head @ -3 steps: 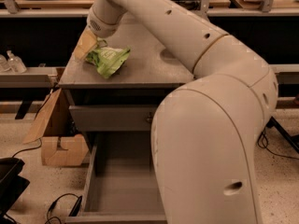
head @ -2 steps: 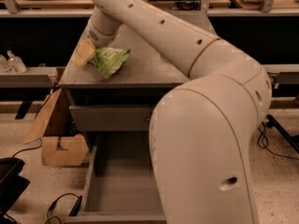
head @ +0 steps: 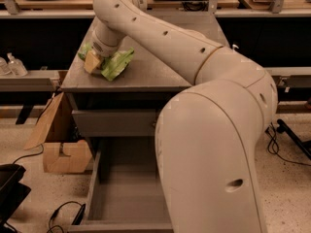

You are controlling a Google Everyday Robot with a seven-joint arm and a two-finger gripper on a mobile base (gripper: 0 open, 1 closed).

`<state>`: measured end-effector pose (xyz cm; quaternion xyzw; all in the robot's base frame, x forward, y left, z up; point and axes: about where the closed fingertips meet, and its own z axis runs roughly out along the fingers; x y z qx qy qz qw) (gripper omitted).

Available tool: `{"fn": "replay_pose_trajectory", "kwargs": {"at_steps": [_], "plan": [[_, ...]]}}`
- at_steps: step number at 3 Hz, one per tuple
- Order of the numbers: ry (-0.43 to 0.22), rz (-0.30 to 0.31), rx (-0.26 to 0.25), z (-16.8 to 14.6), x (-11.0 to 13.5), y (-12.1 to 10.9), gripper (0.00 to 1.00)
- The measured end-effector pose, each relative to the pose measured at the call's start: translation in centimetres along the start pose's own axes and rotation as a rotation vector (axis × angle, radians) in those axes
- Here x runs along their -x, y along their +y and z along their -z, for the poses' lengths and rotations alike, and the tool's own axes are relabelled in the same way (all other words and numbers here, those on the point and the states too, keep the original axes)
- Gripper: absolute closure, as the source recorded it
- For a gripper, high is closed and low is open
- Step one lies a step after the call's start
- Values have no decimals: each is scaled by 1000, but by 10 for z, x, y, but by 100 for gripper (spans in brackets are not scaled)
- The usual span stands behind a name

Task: Place green rice chip bag into middle drawer

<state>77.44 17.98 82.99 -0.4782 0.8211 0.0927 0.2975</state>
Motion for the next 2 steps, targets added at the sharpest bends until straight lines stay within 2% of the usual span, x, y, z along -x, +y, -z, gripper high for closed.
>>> {"fn": "replay_pose_trajectory", "kwargs": {"at_steps": [2], "plan": [[0, 0, 0, 4, 3, -1, 88]]}}
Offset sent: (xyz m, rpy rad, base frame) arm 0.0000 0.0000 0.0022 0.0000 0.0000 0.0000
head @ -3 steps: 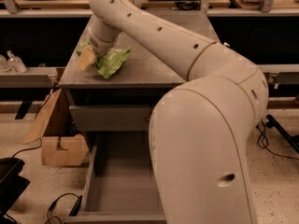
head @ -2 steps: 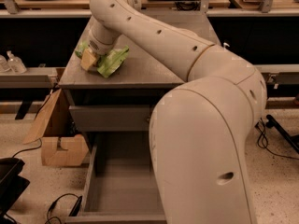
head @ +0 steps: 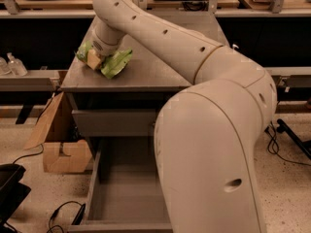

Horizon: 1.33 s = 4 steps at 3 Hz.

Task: Place green rice chip bag into middle drawer

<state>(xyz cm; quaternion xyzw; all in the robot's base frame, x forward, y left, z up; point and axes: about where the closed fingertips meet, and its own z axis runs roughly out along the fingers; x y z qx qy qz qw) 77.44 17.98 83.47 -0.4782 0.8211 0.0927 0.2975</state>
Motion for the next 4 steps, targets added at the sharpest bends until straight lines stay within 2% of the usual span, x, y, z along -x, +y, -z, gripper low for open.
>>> {"fn": "replay_pose_trajectory", "kwargs": {"at_steps": [1, 2, 3, 4], "plan": [[0, 0, 0, 1, 1, 0, 100], [-4, 20, 11, 15, 3, -4, 100], [-14, 65, 16, 58, -2, -3, 100], [-61, 88, 12, 117, -12, 7, 100]]}}
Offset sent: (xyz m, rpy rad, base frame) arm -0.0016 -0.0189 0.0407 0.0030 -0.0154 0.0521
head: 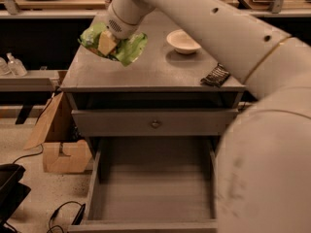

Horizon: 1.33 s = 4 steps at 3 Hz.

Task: Place green rice chip bag into middle drawer

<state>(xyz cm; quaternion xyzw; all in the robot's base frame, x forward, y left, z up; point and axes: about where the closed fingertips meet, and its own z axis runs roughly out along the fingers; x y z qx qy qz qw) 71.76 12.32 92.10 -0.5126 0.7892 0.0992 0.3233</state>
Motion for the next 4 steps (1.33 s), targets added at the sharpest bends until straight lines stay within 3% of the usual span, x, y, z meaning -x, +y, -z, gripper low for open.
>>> {"fn": "replay_pose_trajectory", "kwargs": {"at_steps": [1, 3, 4], "plan": [[-65, -32, 56, 58, -53, 49, 100], [-101, -123, 272, 73, -190, 105, 100], [-152, -96, 336, 91, -271, 122, 100]]}}
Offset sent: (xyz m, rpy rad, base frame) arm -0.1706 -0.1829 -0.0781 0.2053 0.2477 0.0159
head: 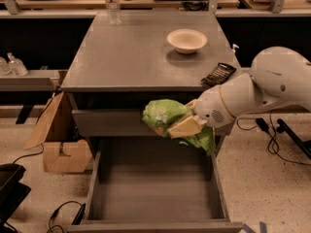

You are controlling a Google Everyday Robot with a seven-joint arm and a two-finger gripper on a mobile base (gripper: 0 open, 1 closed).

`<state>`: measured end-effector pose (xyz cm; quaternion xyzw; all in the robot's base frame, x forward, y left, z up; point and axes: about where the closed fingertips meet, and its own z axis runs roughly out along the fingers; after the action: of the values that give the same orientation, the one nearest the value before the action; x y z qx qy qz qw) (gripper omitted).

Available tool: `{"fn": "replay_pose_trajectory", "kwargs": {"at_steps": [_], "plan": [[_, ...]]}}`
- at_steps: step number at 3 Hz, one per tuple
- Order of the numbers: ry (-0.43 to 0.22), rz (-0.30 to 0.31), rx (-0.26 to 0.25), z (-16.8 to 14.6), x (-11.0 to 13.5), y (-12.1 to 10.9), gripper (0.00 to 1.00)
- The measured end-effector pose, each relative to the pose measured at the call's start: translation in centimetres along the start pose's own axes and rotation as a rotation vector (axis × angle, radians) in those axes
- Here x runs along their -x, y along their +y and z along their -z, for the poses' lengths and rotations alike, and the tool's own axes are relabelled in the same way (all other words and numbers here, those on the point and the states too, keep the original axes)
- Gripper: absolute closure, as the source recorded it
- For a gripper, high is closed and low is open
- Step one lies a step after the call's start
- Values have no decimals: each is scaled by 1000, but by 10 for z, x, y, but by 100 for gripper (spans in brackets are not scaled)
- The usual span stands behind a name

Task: Place green rice chip bag into middle drawer

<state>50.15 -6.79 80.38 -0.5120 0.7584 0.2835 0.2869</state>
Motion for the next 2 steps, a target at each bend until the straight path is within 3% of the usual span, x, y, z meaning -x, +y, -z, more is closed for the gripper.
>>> {"fn": "replay_pose_trajectory", "kwargs": {"at_steps": [1, 2], "plan": [[0, 0, 1, 0, 0, 0, 100], [16, -26, 10, -27, -16, -3, 100]]}}
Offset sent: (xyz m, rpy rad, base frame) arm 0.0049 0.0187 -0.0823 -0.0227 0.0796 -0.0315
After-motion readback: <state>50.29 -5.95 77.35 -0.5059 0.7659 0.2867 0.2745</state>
